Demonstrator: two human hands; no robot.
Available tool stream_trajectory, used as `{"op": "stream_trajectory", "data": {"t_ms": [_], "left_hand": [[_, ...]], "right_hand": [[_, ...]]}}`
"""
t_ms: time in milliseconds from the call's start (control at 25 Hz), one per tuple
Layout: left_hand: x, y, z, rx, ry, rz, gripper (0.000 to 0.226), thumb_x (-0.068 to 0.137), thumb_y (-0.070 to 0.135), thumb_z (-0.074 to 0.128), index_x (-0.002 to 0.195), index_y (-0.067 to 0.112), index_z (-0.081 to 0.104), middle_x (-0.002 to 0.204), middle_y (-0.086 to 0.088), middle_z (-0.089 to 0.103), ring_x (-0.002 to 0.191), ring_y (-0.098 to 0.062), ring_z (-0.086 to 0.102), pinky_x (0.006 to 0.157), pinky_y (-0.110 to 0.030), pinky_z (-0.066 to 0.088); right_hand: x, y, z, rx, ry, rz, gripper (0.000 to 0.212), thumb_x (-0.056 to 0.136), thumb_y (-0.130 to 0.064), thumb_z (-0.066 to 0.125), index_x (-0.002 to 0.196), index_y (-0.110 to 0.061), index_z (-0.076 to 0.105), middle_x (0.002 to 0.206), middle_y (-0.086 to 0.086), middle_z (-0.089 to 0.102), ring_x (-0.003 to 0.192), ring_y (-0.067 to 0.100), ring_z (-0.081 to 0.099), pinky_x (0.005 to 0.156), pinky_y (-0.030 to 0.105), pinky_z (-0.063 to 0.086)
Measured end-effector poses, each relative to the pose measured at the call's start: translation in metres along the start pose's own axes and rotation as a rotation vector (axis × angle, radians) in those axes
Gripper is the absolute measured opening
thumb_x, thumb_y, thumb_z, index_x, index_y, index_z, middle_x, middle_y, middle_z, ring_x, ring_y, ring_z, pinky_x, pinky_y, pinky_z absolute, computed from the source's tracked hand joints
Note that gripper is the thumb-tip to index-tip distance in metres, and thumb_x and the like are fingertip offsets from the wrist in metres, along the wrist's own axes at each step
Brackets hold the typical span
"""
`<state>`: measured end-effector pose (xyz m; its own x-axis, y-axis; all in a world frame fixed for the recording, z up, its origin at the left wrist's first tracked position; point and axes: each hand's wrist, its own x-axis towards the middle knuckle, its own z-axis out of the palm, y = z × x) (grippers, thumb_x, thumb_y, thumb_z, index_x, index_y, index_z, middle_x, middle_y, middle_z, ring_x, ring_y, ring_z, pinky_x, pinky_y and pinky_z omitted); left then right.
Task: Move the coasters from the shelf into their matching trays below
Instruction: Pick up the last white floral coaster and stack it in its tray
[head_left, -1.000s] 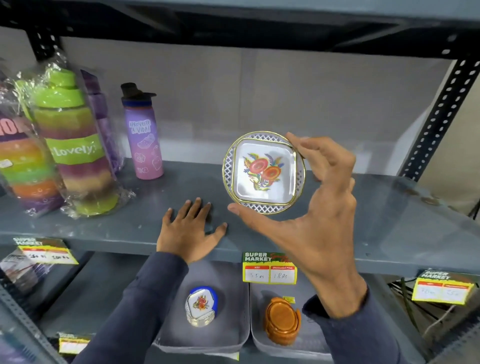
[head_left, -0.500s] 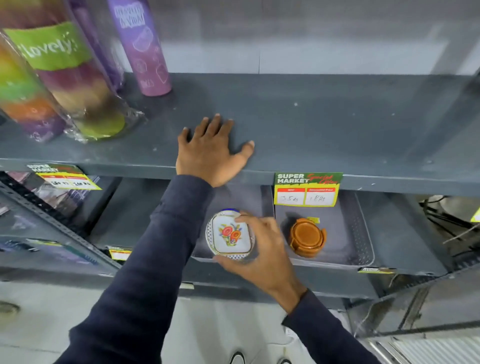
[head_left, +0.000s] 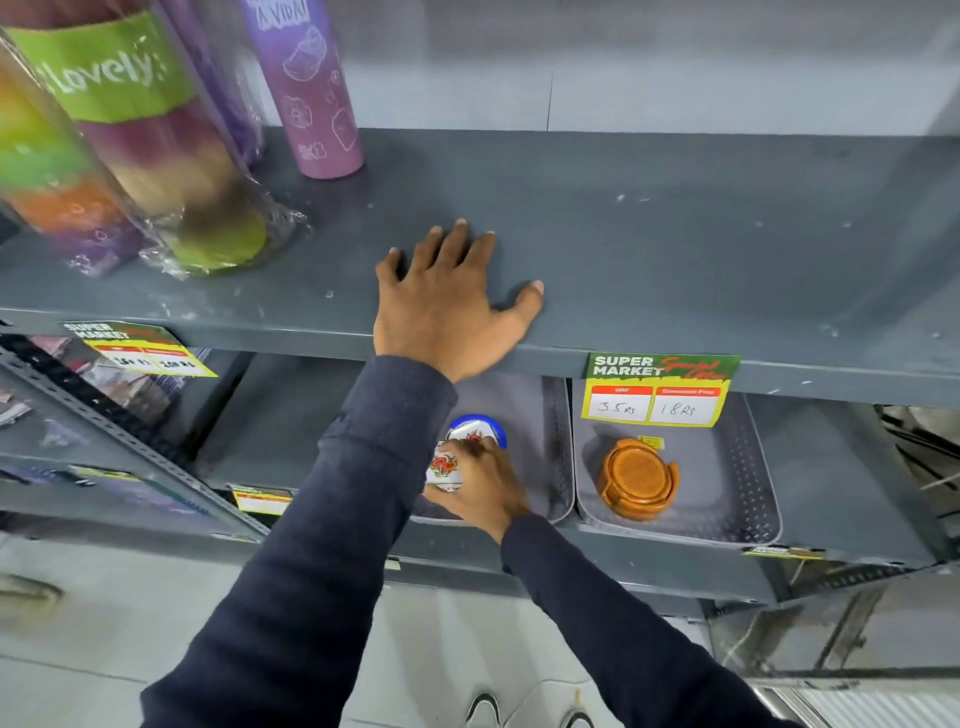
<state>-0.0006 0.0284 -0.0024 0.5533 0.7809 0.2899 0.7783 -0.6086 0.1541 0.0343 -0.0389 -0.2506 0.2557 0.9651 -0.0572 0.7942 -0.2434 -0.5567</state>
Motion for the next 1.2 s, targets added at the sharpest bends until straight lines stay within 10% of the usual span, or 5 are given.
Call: {"op": "stream_trajectory", "data": {"t_ms": [280,520,1000,1200], "left_hand": [[-0.001,0.001,-0.001,0.009,0.006,0.004,0.082,0.079,0.073,0.028,0.147,0.029,0.039,0.161,0.002,0.031,0.149,-0.021,0.025,0.118,-0.053,0.019],[-0.001,0.001,-0.001,0.011,-0.002,0.013,0.08,0.082,0.072,0.03,0.148,0.028,0.037,0.162,0.001,0.03,0.15,-0.022,0.023,0.118,-0.054,0.018],[-0.001,0.001,0.0,0.009,-0.003,0.01,0.08,0.083,0.072,0.032,0.149,0.028,0.036,0.162,0.002,0.029,0.15,-0.021,0.022,0.118,-0.054,0.017],[-0.001,0.001,-0.001,0.016,-0.017,0.009,0.081,0.082,0.073,0.028,0.15,0.028,0.034,0.163,0.002,0.027,0.151,-0.021,0.02,0.119,-0.053,0.016]], "right_hand": [[0.009,0.01,0.013,-0.153,0.024,0.044,0.069,0.081,-0.07,0.063,0.13,-0.022,0.062,0.142,0.004,0.058,0.138,0.031,0.038,0.106,0.046,0.033],[0.017,0.014,0.012,-0.16,-0.053,0.145,0.074,0.08,-0.065,0.071,0.139,-0.023,0.057,0.167,0.014,0.011,0.15,0.041,0.013,0.113,0.055,0.035],[0.021,0.026,-0.007,-0.124,-0.084,0.116,0.045,0.096,-0.026,0.067,0.14,-0.021,0.062,0.15,0.013,0.046,0.14,0.037,0.041,0.108,0.045,0.046],[0.029,0.018,-0.008,-0.181,-0.117,0.174,0.093,0.076,-0.044,0.084,0.153,-0.031,0.033,0.171,0.012,0.007,0.153,0.044,0.019,0.111,0.056,0.036]]}}
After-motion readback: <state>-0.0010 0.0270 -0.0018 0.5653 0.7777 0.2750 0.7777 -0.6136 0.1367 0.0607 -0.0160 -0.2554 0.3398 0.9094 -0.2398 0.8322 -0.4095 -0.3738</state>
